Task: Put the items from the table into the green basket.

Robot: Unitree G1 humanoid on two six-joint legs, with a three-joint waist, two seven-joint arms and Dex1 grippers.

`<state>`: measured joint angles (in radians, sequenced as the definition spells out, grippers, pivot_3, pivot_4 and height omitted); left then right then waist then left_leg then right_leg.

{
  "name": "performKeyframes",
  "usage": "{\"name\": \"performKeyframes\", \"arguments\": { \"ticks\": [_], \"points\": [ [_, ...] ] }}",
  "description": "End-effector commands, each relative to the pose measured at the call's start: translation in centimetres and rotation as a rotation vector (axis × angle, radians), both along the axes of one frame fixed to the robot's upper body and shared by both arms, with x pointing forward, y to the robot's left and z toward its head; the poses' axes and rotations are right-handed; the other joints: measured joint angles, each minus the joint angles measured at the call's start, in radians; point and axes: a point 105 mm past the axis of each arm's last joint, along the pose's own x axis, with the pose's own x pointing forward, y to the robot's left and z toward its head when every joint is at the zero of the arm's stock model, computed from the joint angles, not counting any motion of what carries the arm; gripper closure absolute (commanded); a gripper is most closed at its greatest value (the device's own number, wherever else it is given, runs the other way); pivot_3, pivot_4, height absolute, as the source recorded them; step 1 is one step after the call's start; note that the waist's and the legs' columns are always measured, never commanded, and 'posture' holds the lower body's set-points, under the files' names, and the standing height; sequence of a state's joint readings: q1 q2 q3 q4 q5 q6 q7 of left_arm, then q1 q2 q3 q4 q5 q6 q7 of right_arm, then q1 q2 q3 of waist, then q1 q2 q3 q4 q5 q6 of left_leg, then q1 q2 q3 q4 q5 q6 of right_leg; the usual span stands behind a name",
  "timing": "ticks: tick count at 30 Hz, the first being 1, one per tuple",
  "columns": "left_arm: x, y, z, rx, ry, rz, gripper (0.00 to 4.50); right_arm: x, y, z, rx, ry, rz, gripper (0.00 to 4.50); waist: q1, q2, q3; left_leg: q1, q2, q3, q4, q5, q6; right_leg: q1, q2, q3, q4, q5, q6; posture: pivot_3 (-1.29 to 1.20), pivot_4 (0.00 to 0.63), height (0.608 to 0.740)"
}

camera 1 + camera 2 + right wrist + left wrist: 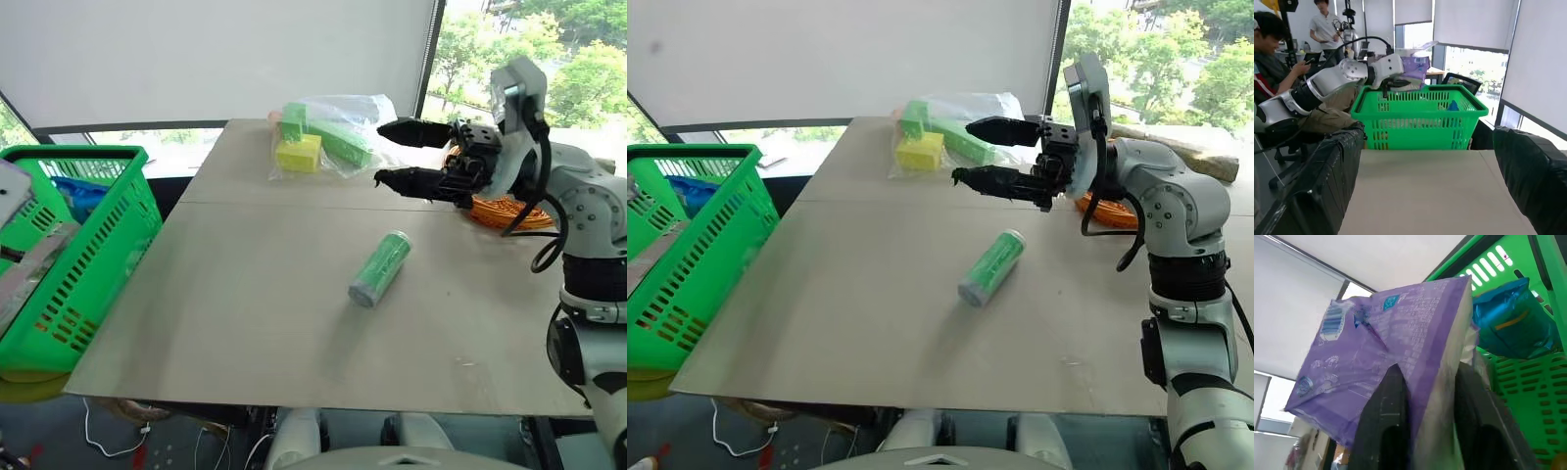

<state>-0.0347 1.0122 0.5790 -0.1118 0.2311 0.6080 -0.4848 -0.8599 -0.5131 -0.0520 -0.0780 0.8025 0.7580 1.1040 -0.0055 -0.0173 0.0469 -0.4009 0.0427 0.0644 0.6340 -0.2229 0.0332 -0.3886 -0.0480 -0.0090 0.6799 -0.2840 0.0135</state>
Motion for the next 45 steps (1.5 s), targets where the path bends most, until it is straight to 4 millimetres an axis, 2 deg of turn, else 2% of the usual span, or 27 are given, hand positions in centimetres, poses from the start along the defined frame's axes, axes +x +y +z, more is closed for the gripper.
{"name": "performKeyframes", "arguments": {
  "ticks": [1, 2, 5, 7, 9, 10, 11, 13, 15, 17, 19, 21, 24, 29, 33, 36, 42, 45],
  "points": [
    [-0.1, 0.6, 1.8, 0.084, -0.062, 0.039, 1.35, -0.3, -0.5, 1.3, 0.023, -0.054, -0.011, 0.0, -0.003, -0.003, -0.002, 0.0, 0.0, 0.0, 0.0, 0.0, 0.0, 0.0, -0.001, 0.0, 0.0, 0.0, 0.0, 0.02, 0.0, 0.74],
    [-0.1, 0.8, 1.8, 0.087, -0.07, 0.05, 0.96, -0.3, -0.7, 1.0, 0.016, -0.053, -0.022, 0.0, -0.006, -0.004, -0.003, -0.001, 0.0, 0.0, -0.001, 0.0, 0.0, -0.001, -0.002, 0.0, -0.001, 0.0, 0.0, 0.02, 0.0, 0.74],
    [0.7, 0.2, 2.2, 0.028, -0.145, 0.016, 0.96, -0.2, -1.2, 0.6, 0.007, -0.042, -0.052, 0.0, -0.008, -0.005, -0.006, -0.005, -0.002, 0.002, -0.003, 0.0, 0.0, -0.006, -0.006, -0.002, -0.001, 0.0, 0.0, 0.0, 0.0, 0.74],
    [2.3, -1.8, 3.0, -0.051, -0.251, -0.066, 0.96, 0.0, -1.7, 0.0, -0.012, -0.035, -0.081, 0.0, -0.008, -0.006, -0.007, -0.013, -0.002, 0.002, -0.002, 0.0, -0.001, -0.014, -0.006, -0.003, 0.0, 0.001, 0.0, -0.01, 0.0, 0.74],
    [5.0, -6.5, 2.8, -0.212, -0.315, -0.27, 0.96, 0.3, -2.5, -1.0, -0.048, -0.023, -0.123, 0.0, -0.001, -0.006, -0.009, -0.015, -0.002, 0.001, -0.001, 0.0, -0.001, -0.015, -0.006, -0.004, 0.0, 0.001, 0.0, -0.01, 0.0, 0.74],
    [6.1, -9.4, 2.0, -0.322, -0.3, -0.383, 0.96, 0.6, -3.1, -1.8, -0.078, -0.018, -0.149, 0.0, 0.003, -0.007, -0.01, -0.016, -0.003, 0.001, -0.001, 0.0, 0.0, -0.015, -0.007, -0.005, 0.001, 0.001, 0.001, -0.02, 0.0, 0.74],
    [7.1, -13.1, 0.6, -0.416, -0.241, -0.527, 0.96, 0.9, -3.8, -2.8, -0.12, -0.01, -0.187, 0.0, 0.003, -0.007, -0.011, -0.016, -0.003, 0.001, 0.0, 0.0, 0.0, -0.014, -0.007, -0.005, 0.0, 0.001, 0.001, -0.03, 0.0, 0.74],
    [7.3, -19.3, -1.9, -0.551, -0.109, -0.752, 0.96, 1.6, -5.3, -4.9, -0.196, 0.014, -0.268, 0.0, 0.001, -0.007, -0.013, -0.016, -0.004, 0.002, 0.001, 0.001, 0.001, -0.013, -0.007, -0.004, 0.0, 0.001, 0.001, -0.05, 0.0, 0.74],
    [6.9, -24.3, -4.4, -0.735, -0.01, -0.872, 0.96, 2.5, -7.5, -7.7, -0.319, 0.032, -0.379, 0.0, -0.01, -0.007, -0.014, -0.016, -0.004, 0.005, 0.002, 0.002, 0.006, -0.012, -0.007, -0.003, -0.001, 0.001, 0.001, -0.07, 0.0, 0.74],
    [6.8, -28.3, -6.5, -0.966, 0.049, -0.886, 0.96, 2.4, -9.6, -10.3, -0.44, 0.027, -0.436, 0.0, -0.015, -0.007, -0.014, -0.016, -0.004, 0.007, 0.004, 0.001, 0.008, -0.012, -0.007, -0.002, 0.0, 0.001, 0.002, -0.1, 0.0, 0.74],
    [6.1, -31.5, -8.2, -1.095, 0.137, -0.912, 0.96, 1.9, -11.0, -11.8, -0.514, 0.03, -0.465, 0.0, -0.034, -0.006, -0.014, -0.016, -0.003, 0.007, 0.008, 0.001, 0.01, -0.011, -0.002, -0.001, 0.0, 0.002, 0.004, -0.12, 0.0, 0.74],
    [5.7, -32.9, -9.3, -1.165, 0.181, -0.888, 0.96, 1.5, -11.9, -12.8, -0.568, 0.023, -0.487, 0.0, -0.053, -0.004, -0.014, -0.015, -0.002, 0.007, 0.009, 0.001, 0.01, -0.011, 0.003, 0.001, 0.001, 0.002, 0.005, -0.15, 0.0, 0.74],
    [5.7, -33.4, -11.2, -1.157, 0.251, -0.791, 0.96, 0.8, -12.8, -13.6, -0.595, 0.027, -0.514, 0.0, -0.077, -0.001, -0.015, -0.012, -0.001, 0.006, 0.01, 0.001, 0.01, -0.011, 0.014, 0.005, 0.005, 0.002, 0.005, -0.18, 0.0, 0.74],
    [4.3, -35.6, -13.1, -1.198, 0.389, -0.796, 0.96, -0.4, -13.0, -14.0, -0.571, 0.057, -0.532, 0.0, -0.107, 0.0, -0.014, 0.0, -0.002, 0.003, 0.01, 0.001, 0.01, -0.002, 0.019, 0.01, 0.008, 0.002, 0.005, -0.21, 0.0, 0.74],
    [3.4, -36.6, -14.4, -1.191, 0.473, -0.802, 0.96, -1.0, -13.5, -14.8, -0.607, 0.063, -0.545, 0.0, -0.128, 0.0, -0.015, 0.007, -0.002, 0.003, 0.01, 0.0, 0.009, 0.006, 0.018, 0.01, 0.004, 0.002, 0.005, -0.24, 0.0, 0.74],
    [3.0, -36.5, -15.7, -1.166, 0.541, -0.763, 0.96, -1.6, -13.2, -14.6, -0.586, 0.066, -0.526, 0.0, -0.146, 0.001, -0.015, 0.006, -0.002, 0.002, 0.01, 0.0, 0.009, 0.008, 0.017, 0.009, 0.001, 0.002, 0.005, -0.26, 0.0, 0.74],
    [3.4, -35.3, -17.2, -1.08, 0.56, -0.68, 0.96, -2.8, -11.5, -13.1, -0.464, 0.103, -0.439, 0.0, -0.16, 0.001, -0.016, 0.006, -0.002, 0.0, 0.01, 0.0, 0.009, 0.009, 0.016, 0.008, -0.001, 0.002, 0.006, -0.26, 0.0, 0.74],
    [3.5, -35.0, -17.6, -1.045, 0.562, -0.672, 1.81, -3.1, -11.3, -13.0, -0.45, 0.115, -0.424, 0.0, -0.165, 0.002, -0.017, 0.007, -0.002, -0.002, 0.01, 0.0, 0.009, 0.01, 0.016, 0.007, -0.001, 0.002, 0.006, -0.26, 0.0, 0.74]
  ]
}}
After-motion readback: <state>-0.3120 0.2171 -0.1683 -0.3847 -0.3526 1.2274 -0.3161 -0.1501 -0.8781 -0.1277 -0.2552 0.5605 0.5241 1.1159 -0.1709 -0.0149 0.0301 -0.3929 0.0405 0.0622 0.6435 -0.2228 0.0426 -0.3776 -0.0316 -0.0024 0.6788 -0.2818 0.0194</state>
